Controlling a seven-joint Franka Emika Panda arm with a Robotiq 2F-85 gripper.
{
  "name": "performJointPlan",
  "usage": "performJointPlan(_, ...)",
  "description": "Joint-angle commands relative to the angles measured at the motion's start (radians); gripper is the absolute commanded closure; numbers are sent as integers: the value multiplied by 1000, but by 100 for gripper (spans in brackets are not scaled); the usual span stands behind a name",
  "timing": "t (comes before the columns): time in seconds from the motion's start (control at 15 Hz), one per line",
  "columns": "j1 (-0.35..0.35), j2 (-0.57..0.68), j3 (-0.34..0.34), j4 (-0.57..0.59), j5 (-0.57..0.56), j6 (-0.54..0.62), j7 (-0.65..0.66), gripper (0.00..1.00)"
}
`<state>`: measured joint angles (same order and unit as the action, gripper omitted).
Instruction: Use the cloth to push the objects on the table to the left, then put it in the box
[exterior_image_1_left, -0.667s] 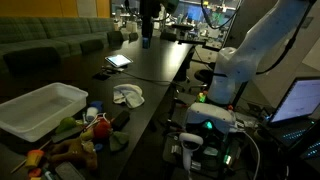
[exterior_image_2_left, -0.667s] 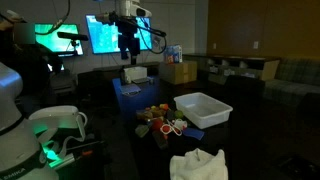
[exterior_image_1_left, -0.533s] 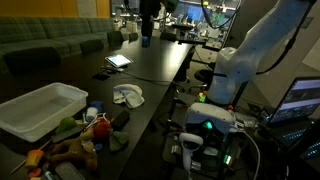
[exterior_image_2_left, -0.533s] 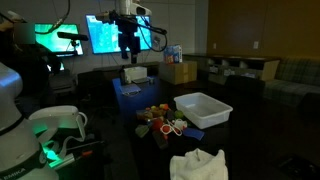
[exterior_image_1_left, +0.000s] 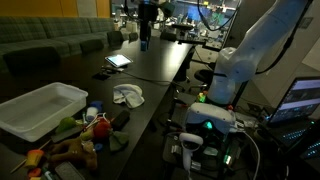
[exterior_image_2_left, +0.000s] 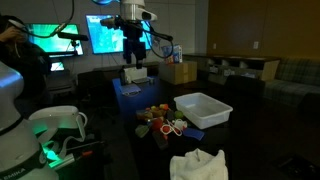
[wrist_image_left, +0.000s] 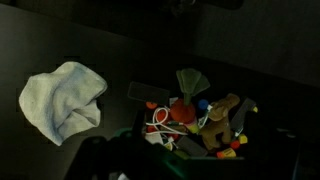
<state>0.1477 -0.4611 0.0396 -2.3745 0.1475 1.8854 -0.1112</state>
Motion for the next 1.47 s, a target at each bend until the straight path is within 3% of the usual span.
performJointPlan(0.0, -45, 78, -38, -8, -41, 119, -92, 0)
performJointPlan(0.4, -106, 259, -115, -60, -108, 433, -265, 0)
performJointPlan(0.8, -147, 451, -141, -116, -76, 719, -406, 0)
performJointPlan(1.13, -196, 650, -117, -100, -103, 920, -392, 0)
performJointPlan(1.4, -218, 832, -122, -48, -180, 1087, -302, 0)
